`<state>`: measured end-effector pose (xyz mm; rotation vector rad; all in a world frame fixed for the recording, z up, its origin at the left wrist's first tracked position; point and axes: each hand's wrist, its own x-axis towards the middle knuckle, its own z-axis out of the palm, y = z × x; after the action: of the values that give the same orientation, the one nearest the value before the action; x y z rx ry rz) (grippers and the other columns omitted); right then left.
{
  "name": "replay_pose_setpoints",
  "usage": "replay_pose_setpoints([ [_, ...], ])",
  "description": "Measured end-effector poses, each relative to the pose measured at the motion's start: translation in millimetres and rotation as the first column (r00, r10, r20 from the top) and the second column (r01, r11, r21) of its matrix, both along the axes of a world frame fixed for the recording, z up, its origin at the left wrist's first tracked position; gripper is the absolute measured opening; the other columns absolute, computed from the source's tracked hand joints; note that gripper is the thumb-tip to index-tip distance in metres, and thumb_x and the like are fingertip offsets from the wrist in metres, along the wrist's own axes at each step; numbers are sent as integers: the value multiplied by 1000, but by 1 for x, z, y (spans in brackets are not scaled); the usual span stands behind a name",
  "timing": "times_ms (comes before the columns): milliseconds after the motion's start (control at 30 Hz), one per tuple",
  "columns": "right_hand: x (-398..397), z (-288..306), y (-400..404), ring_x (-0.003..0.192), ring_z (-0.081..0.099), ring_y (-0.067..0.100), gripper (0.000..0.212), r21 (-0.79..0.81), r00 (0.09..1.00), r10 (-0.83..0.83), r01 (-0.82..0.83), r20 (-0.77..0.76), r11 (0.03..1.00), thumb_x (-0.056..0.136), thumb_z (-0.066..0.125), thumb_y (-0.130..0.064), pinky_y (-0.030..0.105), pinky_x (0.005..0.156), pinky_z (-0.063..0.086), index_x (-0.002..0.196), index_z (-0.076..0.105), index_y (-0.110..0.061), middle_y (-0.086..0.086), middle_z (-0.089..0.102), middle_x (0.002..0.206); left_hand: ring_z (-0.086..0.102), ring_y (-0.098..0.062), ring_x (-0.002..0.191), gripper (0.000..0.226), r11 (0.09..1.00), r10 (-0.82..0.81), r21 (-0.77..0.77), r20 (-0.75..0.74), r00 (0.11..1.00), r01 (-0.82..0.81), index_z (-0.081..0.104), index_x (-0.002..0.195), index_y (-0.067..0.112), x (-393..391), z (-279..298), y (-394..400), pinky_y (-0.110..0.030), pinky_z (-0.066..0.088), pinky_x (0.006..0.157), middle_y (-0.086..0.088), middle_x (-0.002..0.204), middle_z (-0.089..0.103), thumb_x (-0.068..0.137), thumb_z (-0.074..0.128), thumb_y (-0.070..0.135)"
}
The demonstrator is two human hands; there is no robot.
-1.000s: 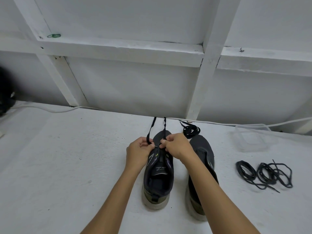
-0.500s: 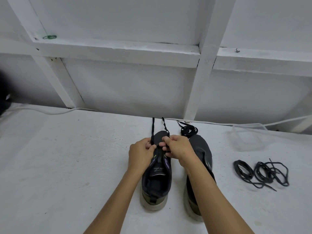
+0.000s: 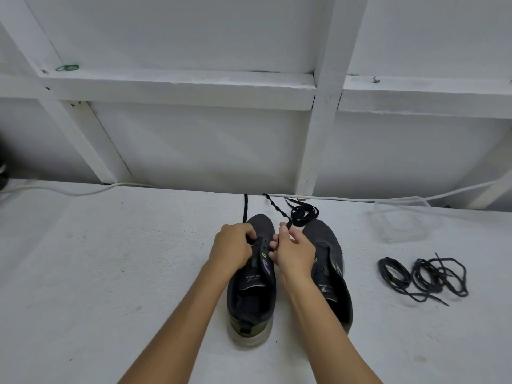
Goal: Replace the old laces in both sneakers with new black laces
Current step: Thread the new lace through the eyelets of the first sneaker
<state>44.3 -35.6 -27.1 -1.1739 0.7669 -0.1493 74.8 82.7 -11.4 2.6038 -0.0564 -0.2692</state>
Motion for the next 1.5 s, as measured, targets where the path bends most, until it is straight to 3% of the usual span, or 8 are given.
replay_pose_setpoints([
  [333, -4, -14, 6, 57, 55, 10, 15, 101, 995, -103, 102, 5, 990, 99, 64, -23, 26, 62, 51, 108, 67, -11, 1, 75, 72, 61, -31, 102, 25, 881, -208, 435, 4, 978, 186, 68, 108, 5, 10, 7, -22, -31, 44, 73, -13, 114, 59, 91, 50, -1],
  [667, -4, -11, 4, 93, 72, 16, 40, 294, 992, -111, 90, 57, 952, 94, 67, 1, 17, 74, 59, 132, 58, 0, 14, 71, 118, 60, -31, 106, 23, 790, -305, 564, 23, 952, 239, 62, 106, 1, 8, 5, -30, -32, 39, 73, -15, 116, 61, 92, 45, -5],
  [867, -5, -11, 6, 93, 70, 14, 45, 359, 991, -120, 91, 58, 929, 91, 66, 10, 18, 75, 57, 134, 56, -2, 14, 63, 131, 60, -32, 99, 14, 843, -384, 410, 5, 923, 349, 63, 100, 8, 12, -1, -8, -34, 43, 73, -11, 111, 60, 91, 51, 8],
  [1033, -6, -16, 10, 113, 68, 24, 44, 418, 992, -121, 96, 35, 904, 92, 60, 15, 31, 95, 54, 134, 56, 2, 18, 63, 132, 44, -18, 100, 7, 899, -411, 292, 309, 858, 326, 66, 92, 23, 9, -14, 21, -33, 33, 70, 5, 116, 47, 87, 68, 28],
  [1133, -7, -14, 9, 92, 72, 16, 32, 438, 991, -130, 107, 24, 893, 94, 63, 9, 19, 74, 59, 125, 62, 2, 14, 72, 109, 44, -19, 93, 17, 874, -454, 386, 434, 778, 295, 65, 81, 26, 5, -13, 17, -34, 30, 65, 3, 104, 55, 75, 80, 26],
  [1233, -5, -18, 8, 92, 71, 10, 16, 454, 983, -180, 143, 39, 880, 103, 55, -3, 15, 71, 59, 116, 61, 2, 14, 70, 108, 49, -18, 97, 4, 870, -466, 342, 327, 822, 357, 57, 95, 24, 3, -3, 9, -35, 36, 75, 7, 101, 57, 95, 59, 27],
  [1367, -5, -17, 9, 90, 73, 9, 9, 461, 978, -202, 156, 53, 873, 104, 56, -14, 13, 68, 58, 101, 58, -6, 12, 71, 107, 58, -11, 79, 11, 960, -197, -162, 197, 961, 230, 52, 90, 24, -1, -3, 15, -14, 43, 67, 8, 83, 62, 96, 61, 19],
  [1500, -5, -13, 7, 83, 72, 10, 10, 474, 991, -132, 99, 37, 875, 97, 63, 3, 14, 69, 59, 104, 65, -4, 9, 74, 93, 61, -3, 73, 11, 969, -106, -215, 95, 990, 124, 68, 88, 22, 4, -5, 14, -3, 42, 63, 5, 81, 69, 90, 69, 12],
])
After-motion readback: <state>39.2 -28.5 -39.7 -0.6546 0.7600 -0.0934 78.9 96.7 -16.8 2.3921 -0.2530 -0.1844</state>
